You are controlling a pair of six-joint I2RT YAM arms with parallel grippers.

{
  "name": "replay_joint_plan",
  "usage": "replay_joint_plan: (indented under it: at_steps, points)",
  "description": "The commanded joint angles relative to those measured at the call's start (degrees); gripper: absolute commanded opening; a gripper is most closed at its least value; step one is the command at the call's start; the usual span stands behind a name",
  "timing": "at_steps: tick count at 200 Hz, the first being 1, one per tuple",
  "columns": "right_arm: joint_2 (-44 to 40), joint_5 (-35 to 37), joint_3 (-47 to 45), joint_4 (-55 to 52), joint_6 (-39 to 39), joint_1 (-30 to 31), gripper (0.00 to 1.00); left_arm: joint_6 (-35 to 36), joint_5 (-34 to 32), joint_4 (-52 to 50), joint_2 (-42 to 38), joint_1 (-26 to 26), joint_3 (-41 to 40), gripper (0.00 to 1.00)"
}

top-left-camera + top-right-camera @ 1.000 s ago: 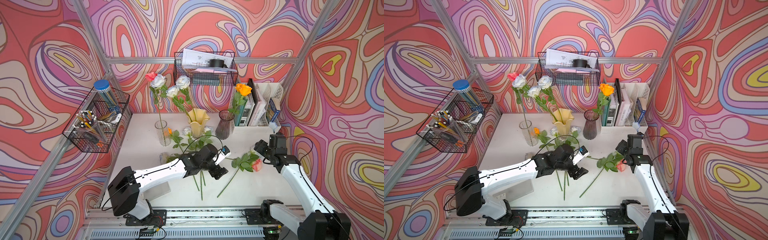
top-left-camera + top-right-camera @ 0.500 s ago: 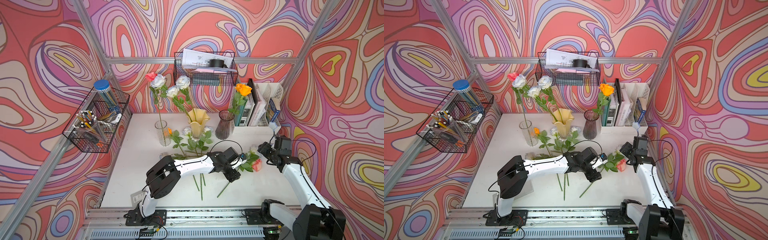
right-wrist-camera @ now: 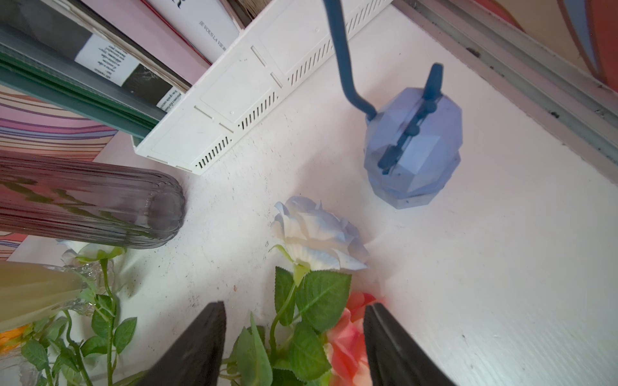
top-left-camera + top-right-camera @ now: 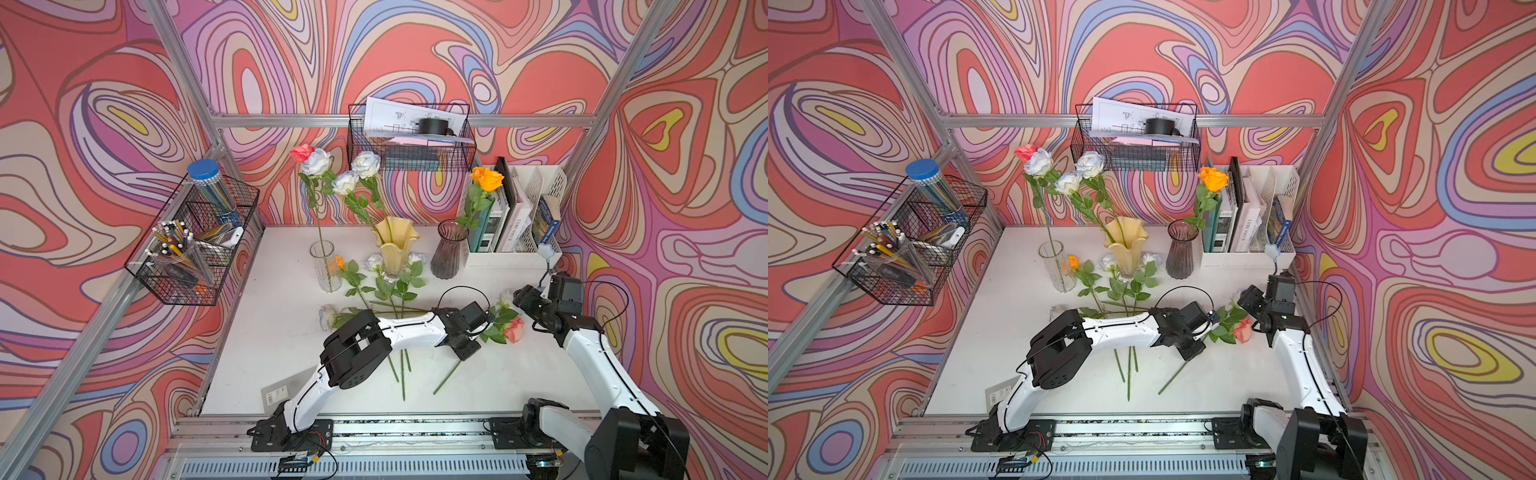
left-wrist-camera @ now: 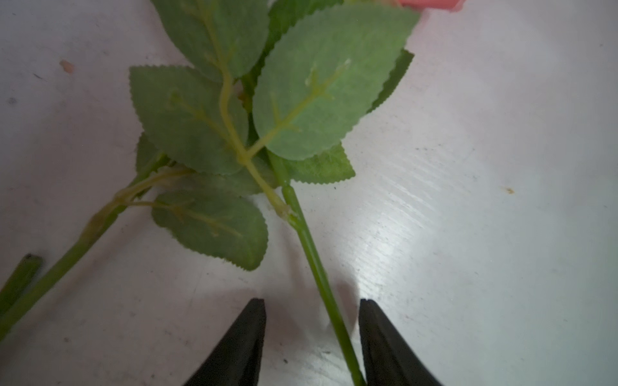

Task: Arrange the flowers in different vases according to their colors
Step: Pick up the flower at the center of the board.

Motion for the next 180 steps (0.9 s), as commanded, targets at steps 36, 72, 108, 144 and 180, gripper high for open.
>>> replay_joint_plan:
  at_steps: [36,72,108,144,180]
  points:
    - [-1.4,0.3,-1.1,0.7,-1.0,-0.4,0.67,-1.3,-3.7,0.0,0.4,-0.6,0.3,0.0]
    - [-3.2,0.3,-0.3,-0.5,-1.2,-0.6,0.67,-0.7,-5.9,0.9,-2.4,-0.6,0.3,0.0]
    - [-5.0,-0.1,0.7,-1.8,-2.0,-0.6,0.67,-0.3,-9.1,1.2,-5.0,-0.4,1.4,0.0]
    - [-9.2,-3.7,0.4,-0.7,-3.3,-0.6,0.68,-1.1,-10.2,2.9,-9.0,1.4,2.6,0.0]
    - [-15.5,-11.3,-1.5,3.2,-4.5,-0.7,0.7,-3.8,-7.7,6.7,-14.1,6.3,3.3,0.0]
